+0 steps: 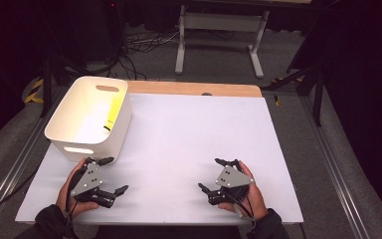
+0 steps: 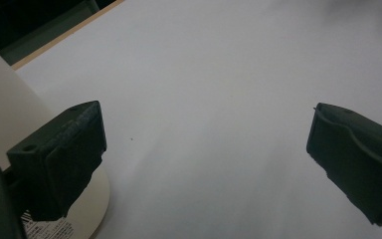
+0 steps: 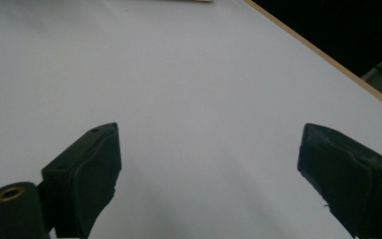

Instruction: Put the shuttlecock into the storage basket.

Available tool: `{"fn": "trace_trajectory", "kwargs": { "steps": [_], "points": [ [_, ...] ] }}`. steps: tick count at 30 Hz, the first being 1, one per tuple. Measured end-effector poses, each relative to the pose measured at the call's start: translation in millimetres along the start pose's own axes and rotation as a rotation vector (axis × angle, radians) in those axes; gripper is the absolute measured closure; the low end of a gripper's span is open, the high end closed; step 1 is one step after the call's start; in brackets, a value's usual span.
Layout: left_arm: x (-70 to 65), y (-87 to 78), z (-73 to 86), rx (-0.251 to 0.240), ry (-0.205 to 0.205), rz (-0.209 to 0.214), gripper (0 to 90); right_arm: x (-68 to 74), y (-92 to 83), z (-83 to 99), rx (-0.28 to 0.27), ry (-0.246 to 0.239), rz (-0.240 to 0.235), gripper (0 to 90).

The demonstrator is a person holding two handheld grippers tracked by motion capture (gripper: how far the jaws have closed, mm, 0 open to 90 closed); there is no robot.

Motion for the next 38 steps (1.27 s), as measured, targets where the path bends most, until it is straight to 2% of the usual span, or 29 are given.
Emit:
{"fn": "trace_trajectory", "kwargs": {
  "steps": [3,4,7,27,30,38],
  "points": [
    [-0.2,-2.1,-0.5,-0.017,-0.001,0.0,2.8,-1.2,-0.7,-0.7,-0.007,0.013,0.004,10.7],
    [-0.8,-2.7,-0.6,-0.025,0.003,-0.011,2.6,-1.4,-0.8,-1.2,-0.011,0.017,0.006,10.7],
    [-0.9,-3.5,-0.4,-0.032,0.001,-0.003,2.5,-0.1,-0.3,-1.7,-0.011,0.016,0.009,10.5],
    [-0.9,-1.9,-0.7,-0.021,0.011,0.005,3.3,1.6,1.4,-2.0,-0.009,0.005,0.012,10.4],
    [-1.0,-1.0,-1.2,-0.021,0.013,0.001,3.3,-0.4,0.6,-1.4,-0.025,0.018,0.018,9.6],
    [-1.6,0.2,-3.1,-0.013,0.027,-0.006,3.3,-3.6,1.6,1.9,-0.005,0.039,0.045,9.7]
  ]
}}
Point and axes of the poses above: each handheld gripper's, and its own axes: y roughly forward along the jaws, z roughly out of its underside, x roughly to its left, the point moved 1 cm from there along y, roughly forward along the jaws, and after that the axes turned 8 degrees about -y, right-handed, at the moved point
